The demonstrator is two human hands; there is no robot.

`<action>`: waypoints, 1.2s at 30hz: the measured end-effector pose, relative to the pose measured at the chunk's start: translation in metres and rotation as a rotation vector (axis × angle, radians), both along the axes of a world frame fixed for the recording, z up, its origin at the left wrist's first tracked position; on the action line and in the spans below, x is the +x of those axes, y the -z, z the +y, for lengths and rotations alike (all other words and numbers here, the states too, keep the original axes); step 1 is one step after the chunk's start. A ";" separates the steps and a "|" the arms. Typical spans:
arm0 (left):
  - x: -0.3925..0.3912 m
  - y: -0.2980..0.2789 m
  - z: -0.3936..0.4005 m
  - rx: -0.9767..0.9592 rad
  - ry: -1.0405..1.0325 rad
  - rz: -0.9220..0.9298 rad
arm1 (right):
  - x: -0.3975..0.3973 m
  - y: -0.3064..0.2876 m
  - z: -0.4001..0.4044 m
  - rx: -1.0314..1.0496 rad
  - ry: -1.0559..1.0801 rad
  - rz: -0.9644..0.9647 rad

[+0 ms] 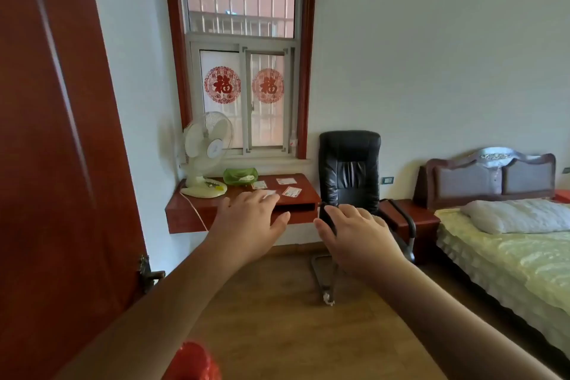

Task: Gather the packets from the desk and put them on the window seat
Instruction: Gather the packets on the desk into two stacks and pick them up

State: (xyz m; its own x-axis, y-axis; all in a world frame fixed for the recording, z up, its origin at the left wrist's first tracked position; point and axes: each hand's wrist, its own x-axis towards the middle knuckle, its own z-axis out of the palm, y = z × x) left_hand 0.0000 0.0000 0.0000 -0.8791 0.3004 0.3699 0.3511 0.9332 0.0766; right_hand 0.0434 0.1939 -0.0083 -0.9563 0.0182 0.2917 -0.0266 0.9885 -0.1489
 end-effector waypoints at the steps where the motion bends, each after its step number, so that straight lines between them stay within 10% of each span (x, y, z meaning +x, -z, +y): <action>1: -0.005 0.001 0.006 0.023 0.016 0.008 | -0.007 0.002 0.005 -0.002 -0.012 0.004; 18: -0.127 0.065 0.106 0.104 0.011 -0.069 | -0.156 0.073 0.099 -0.137 -0.113 0.004; 36: -0.320 0.114 0.037 0.058 -0.033 -0.112 | -0.345 0.103 0.035 -0.163 -0.112 -0.049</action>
State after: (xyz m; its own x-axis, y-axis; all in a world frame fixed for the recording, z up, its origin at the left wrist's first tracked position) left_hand -0.3198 0.0366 -0.1135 -0.9251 0.2517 0.2844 0.3066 0.9368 0.1683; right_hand -0.3018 0.2294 -0.1115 -0.9679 -0.0461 0.2471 -0.1241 0.9425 -0.3103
